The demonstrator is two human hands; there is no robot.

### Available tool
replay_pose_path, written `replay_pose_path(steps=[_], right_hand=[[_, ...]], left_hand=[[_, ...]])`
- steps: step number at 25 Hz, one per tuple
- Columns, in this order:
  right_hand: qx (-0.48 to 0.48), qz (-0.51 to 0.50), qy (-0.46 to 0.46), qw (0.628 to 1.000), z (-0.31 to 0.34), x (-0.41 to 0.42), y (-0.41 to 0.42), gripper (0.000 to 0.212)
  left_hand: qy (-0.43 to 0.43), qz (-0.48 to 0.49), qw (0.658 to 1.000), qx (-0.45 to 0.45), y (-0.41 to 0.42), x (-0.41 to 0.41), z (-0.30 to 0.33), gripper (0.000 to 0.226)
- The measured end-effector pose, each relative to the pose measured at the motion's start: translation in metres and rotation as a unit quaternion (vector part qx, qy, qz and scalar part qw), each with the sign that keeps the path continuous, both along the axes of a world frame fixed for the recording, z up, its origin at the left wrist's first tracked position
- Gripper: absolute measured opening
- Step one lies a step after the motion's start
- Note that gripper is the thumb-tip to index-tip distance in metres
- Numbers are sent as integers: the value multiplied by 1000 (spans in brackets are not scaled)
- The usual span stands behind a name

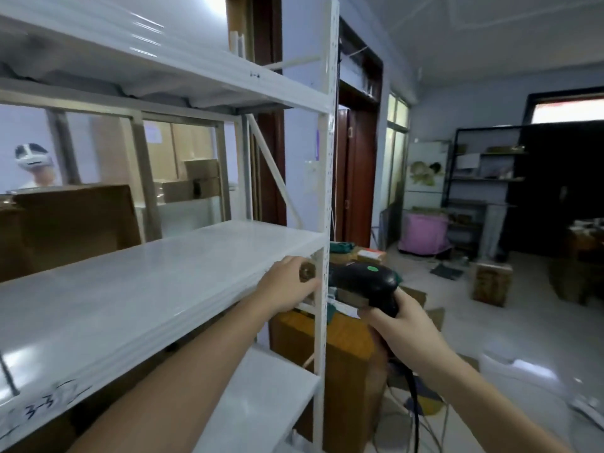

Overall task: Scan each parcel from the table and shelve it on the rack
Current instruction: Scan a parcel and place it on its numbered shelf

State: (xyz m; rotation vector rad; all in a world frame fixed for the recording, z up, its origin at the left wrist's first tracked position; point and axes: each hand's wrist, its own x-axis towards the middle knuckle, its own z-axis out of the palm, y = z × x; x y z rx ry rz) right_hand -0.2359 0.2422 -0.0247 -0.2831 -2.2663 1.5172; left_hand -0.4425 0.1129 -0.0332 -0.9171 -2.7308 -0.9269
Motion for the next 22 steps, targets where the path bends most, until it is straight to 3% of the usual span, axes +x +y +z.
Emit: replay_pose_path(steps=[5, 11, 22], right_hand=[[-20, -84, 8, 996, -4, -43, 59, 7], [-25, -113, 5, 993, -23, -98, 138, 11], [22, -92, -37, 995, -37, -234, 348, 9]], left_hand=[[-16, -62, 997, -54, 82, -69, -30, 67], [-39, -98, 991, -85, 170, -136, -61, 65], [-58, -58, 991, -106, 359, -275, -96, 66]])
